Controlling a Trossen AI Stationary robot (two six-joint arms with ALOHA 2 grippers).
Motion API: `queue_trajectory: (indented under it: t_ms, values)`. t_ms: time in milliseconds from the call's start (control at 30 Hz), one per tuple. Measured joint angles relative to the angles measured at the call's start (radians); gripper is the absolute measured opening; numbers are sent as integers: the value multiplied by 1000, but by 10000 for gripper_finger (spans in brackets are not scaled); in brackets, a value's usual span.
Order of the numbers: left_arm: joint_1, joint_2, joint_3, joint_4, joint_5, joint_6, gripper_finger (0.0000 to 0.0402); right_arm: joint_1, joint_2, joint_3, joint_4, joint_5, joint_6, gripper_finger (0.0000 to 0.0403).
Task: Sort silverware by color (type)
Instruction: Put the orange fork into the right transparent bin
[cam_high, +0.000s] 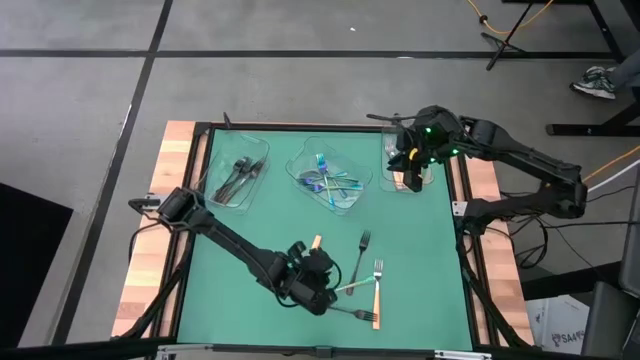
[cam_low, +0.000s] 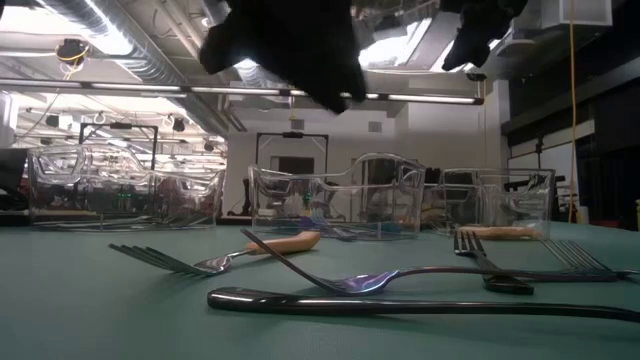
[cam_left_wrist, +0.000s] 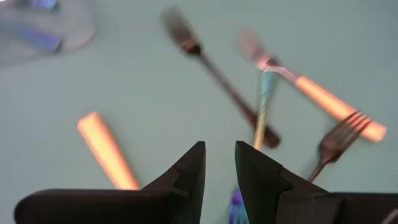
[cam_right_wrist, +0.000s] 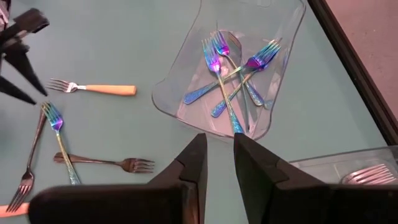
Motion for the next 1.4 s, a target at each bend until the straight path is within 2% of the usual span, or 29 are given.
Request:
queue_trajectory:
  t_ms: [233,400,600,800,967,1400]
  values:
    - [11,0,0,-127,126,-164,82,41,-6,-6,2,0,22,69]
    - [10,0,-13,-172,191,-289,82,147,-5,-55,24,0,26,69]
    - [11,0,-95,-168,279,-435,82,277,-5,-123,122,0,56,69]
    - [11,1,-160,-116,279,-469,82,365,-4,-181,230,0,56,69]
    - [13,1,-198,-50,235,-468,82,411,-4,-222,310,0,56,69]
    - [13,7,-257,69,208,-467,82,444,-4,-315,449,2,101,69]
